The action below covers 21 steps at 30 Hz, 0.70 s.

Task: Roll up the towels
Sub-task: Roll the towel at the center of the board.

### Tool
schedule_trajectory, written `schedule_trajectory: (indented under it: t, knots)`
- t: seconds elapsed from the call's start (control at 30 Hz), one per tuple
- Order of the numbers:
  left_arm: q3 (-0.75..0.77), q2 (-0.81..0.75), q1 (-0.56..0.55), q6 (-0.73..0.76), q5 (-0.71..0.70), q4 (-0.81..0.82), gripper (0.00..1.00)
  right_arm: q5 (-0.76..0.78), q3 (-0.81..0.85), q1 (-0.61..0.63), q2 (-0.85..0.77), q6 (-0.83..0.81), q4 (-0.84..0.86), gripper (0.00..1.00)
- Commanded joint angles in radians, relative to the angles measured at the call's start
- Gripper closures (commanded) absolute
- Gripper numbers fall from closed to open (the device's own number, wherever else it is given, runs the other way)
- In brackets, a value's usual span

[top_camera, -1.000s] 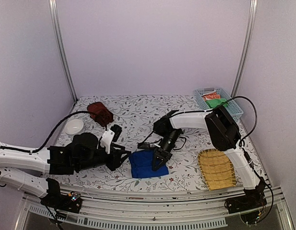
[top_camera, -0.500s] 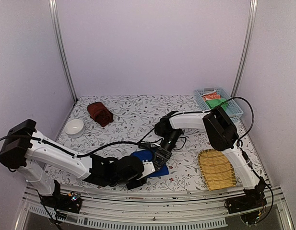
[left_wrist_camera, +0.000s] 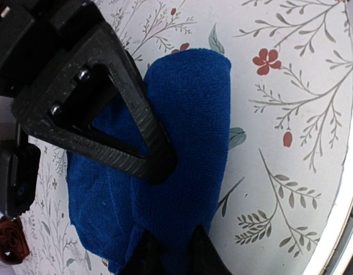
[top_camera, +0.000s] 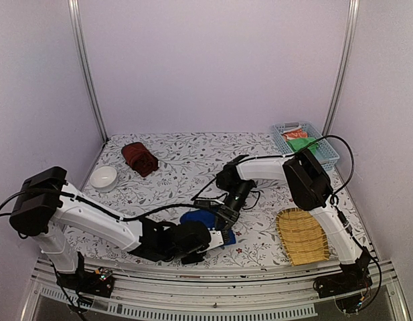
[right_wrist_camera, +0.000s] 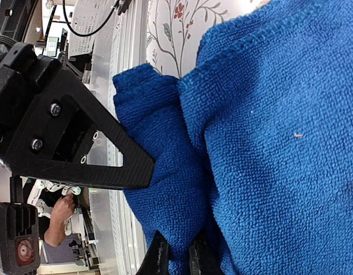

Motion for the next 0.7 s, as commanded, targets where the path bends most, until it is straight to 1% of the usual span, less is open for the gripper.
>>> schedule_trajectory:
  t: [0.0,0.07,0.13,0.2,0.27,0.33,0.37,0.47,0.57,0.67]
  knots:
    - [0.025,0.028,-0.009,-0.017,0.129,-0.022,0.87,0.143,-0.038,-0.001,0.022,-0.025,0.017,0.85]
    - [0.032,0.030,0.002,-0.053,0.170,-0.059,0.90,0.144,-0.040,-0.015,-0.039,-0.043,0.004,0.76]
    - [0.041,0.030,0.017,-0.115,0.214,-0.108,0.93,0.150,-0.035,-0.042,-0.116,-0.046,-0.002,0.71]
    - [0.036,0.025,0.028,-0.172,0.234,-0.124,0.95,0.173,-0.035,-0.075,-0.216,-0.040,-0.003,0.65]
    - [0.034,0.025,0.051,-0.227,0.263,-0.149,0.97,0.203,-0.046,-0.101,-0.304,-0.041,-0.003,0.63]
    - [0.033,0.025,0.088,-0.273,0.355,-0.160,0.97,0.209,-0.070,-0.117,-0.381,-0.052,0.006,0.62]
    - [0.033,0.024,0.112,-0.293,0.424,-0.159,0.97,0.207,-0.097,-0.124,-0.424,-0.057,0.026,0.62]
    - [0.025,0.021,0.183,-0.342,0.575,-0.139,0.97,0.228,-0.201,-0.138,-0.555,0.000,0.164,0.62]
    - [0.018,0.029,0.255,-0.393,0.706,-0.123,0.96,0.386,-0.307,-0.149,-0.688,0.118,0.347,0.63]
    - [0.011,0.041,0.300,-0.419,0.811,-0.109,0.96,0.436,-0.422,-0.153,-0.806,0.154,0.487,0.64]
